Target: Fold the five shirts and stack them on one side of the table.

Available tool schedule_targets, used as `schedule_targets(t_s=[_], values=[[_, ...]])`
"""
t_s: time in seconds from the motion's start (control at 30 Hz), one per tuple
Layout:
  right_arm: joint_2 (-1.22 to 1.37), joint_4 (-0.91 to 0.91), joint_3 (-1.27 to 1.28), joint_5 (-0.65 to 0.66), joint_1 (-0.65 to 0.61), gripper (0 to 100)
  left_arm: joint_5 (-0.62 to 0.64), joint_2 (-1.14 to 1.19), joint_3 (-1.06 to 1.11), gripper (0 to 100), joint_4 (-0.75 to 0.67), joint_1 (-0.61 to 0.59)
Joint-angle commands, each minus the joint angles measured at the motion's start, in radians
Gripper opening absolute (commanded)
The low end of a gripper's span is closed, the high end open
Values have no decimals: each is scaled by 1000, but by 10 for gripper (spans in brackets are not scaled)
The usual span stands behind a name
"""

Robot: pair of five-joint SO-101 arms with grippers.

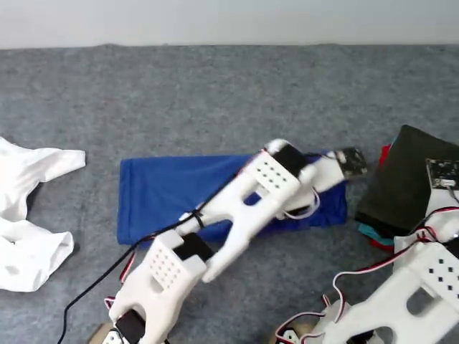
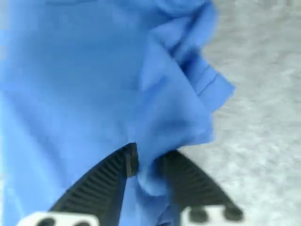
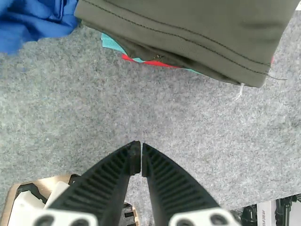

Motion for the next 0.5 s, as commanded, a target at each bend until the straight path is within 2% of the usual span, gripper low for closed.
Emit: schedule_targets(t_s=[0.0,0.27,0.47], values=[[-38,2,-3,6,16,15,-2,-75,-38,187,-66,-64],[-38,2,-3,6,16,15,-35,40,-47,191,-152,-130],[-38,30,-3,8,16,15,-43,48,-111,188,-97,-163]])
